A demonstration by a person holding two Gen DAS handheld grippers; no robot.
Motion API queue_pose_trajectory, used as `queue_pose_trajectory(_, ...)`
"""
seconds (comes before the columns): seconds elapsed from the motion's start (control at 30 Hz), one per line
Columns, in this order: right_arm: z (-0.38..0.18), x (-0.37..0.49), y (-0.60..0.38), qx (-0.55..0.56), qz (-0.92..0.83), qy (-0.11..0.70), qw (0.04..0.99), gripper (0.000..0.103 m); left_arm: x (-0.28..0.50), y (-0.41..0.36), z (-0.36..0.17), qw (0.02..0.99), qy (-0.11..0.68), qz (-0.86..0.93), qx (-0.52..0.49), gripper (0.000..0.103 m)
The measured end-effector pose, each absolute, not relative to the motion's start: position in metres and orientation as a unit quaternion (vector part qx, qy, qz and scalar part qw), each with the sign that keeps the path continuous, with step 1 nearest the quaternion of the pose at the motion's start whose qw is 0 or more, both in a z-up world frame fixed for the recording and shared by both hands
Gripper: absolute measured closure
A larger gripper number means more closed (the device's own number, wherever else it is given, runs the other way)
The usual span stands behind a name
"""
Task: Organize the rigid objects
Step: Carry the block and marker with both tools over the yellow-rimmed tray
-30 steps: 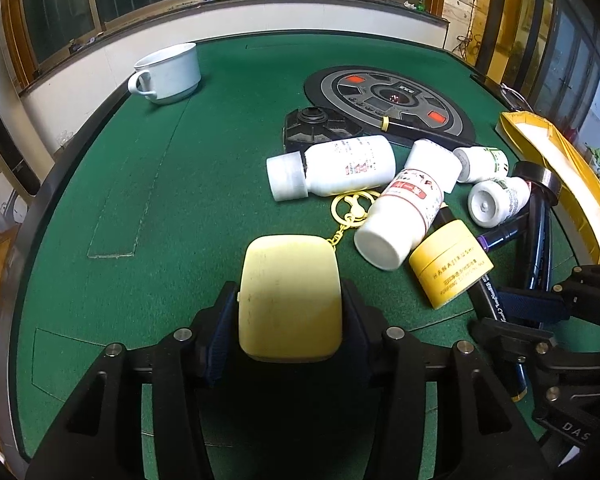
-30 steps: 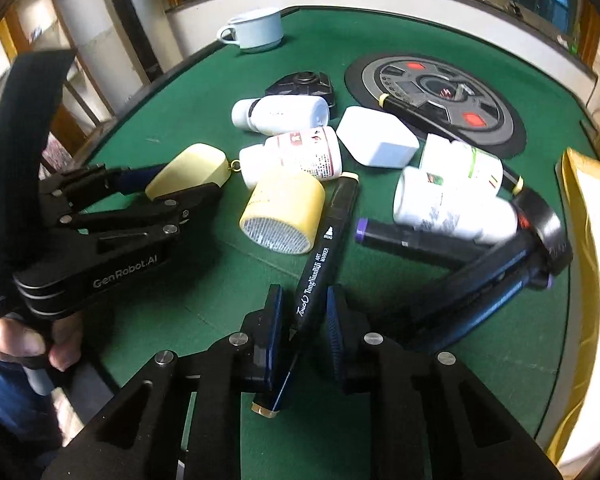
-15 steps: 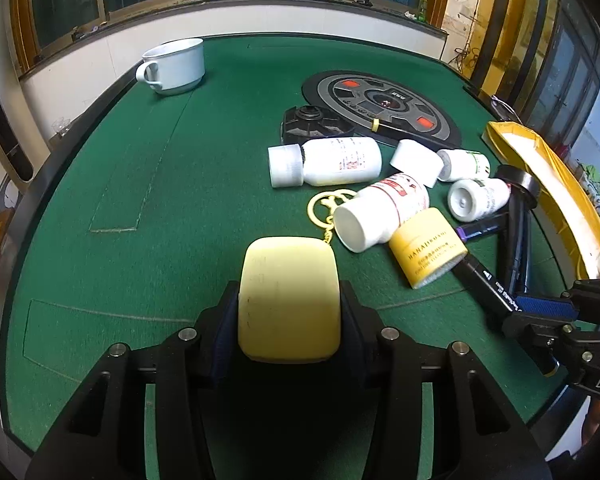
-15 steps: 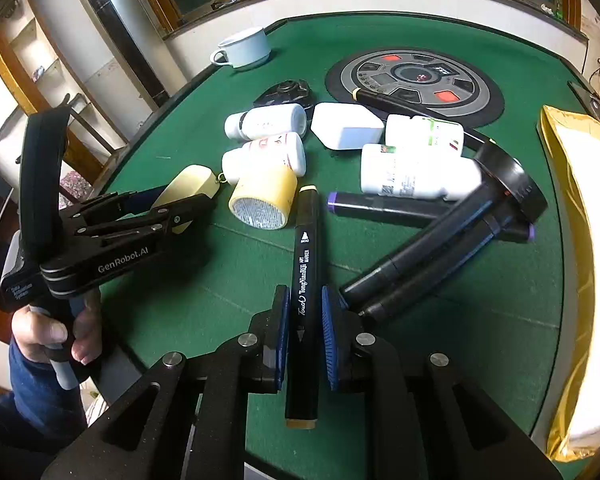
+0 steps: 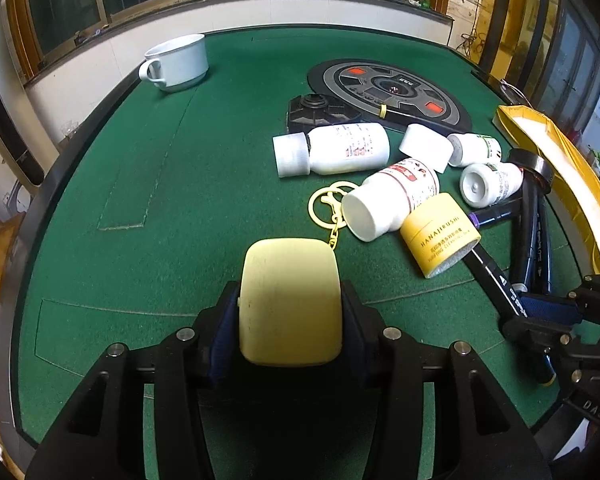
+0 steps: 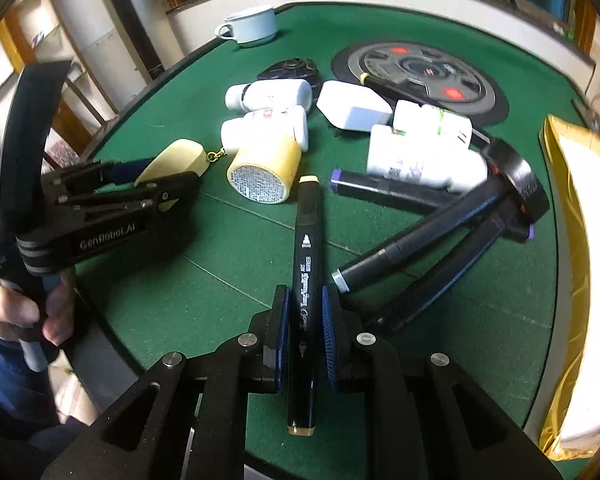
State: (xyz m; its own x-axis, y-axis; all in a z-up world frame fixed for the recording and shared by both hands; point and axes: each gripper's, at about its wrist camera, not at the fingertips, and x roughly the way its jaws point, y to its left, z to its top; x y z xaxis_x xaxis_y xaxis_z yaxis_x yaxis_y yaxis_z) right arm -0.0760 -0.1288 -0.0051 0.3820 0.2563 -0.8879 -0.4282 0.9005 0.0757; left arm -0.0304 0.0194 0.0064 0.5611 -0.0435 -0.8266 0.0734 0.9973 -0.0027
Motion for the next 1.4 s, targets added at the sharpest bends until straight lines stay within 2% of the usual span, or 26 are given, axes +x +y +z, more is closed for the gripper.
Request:
queue_pose_trajectory(0.17, -0.004, -0.080, -0.133, -0.065, 0.222, 0.509, 0.829, 0.089, -0.041, 0.027, 0.012, 0.892, 0.450, -0.050, -0.014, 0.058)
queue_pose_trajectory(0.57, 0.036, -0.089, -0.164, 0.002, 0.248, 0.464, 0.850, 0.089, -0.057, 0.011, 0.066, 0.915, 0.392, -0.091, -0.036, 0.058)
queue_pose_trajectory(0.77, 0.052, -0.084, -0.211, 0.049, 0.224, 0.442, 0.867, 0.089, -0.055, -0.040, 0.086, 0.920, 0.371, -0.124, -0.024, 0.058)
queue_pose_trajectory(1.17, 0.095, -0.072, -0.343, 0.112, 0.132, 0.391, 0.904, 0.090, -0.019, -0.189, 0.120, 0.903, 0.369, -0.221, 0.005, 0.058)
queue_pose_trajectory(1.4, 0.106, -0.024, -0.392, 0.113, 0.092, 0.421, 0.895, 0.090, 0.028, -0.256, 0.105, 0.888, 0.398, -0.230, 0.000, 0.058)
